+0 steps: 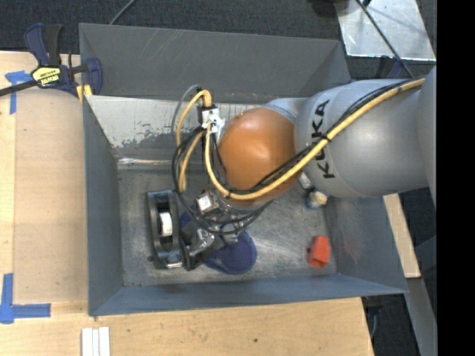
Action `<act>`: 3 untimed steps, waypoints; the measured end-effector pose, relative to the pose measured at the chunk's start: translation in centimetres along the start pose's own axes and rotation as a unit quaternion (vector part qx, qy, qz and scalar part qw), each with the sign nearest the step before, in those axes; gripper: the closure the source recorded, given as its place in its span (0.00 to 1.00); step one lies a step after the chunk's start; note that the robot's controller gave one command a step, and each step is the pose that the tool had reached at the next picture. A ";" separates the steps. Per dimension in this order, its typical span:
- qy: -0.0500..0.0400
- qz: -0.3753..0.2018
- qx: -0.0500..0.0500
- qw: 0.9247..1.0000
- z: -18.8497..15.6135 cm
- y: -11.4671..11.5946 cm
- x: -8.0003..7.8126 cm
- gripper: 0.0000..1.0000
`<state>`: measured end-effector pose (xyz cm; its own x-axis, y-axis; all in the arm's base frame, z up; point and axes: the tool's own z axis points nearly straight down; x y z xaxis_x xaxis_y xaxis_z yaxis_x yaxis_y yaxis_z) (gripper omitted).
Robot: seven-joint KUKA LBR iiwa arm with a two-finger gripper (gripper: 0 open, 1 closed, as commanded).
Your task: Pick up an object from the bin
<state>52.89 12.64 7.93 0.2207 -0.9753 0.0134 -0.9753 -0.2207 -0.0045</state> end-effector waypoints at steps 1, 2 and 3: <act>-0.008 0.002 0.001 1.000 -3.4 -0.2 0.1 1.00; -0.008 0.003 0.002 1.000 -8.9 -0.4 0.1 1.00; -0.008 0.004 0.000 1.000 -10.5 -0.5 0.1 1.00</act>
Offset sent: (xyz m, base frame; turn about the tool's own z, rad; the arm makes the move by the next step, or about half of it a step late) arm 0.0001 0.0000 0.0315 0.0000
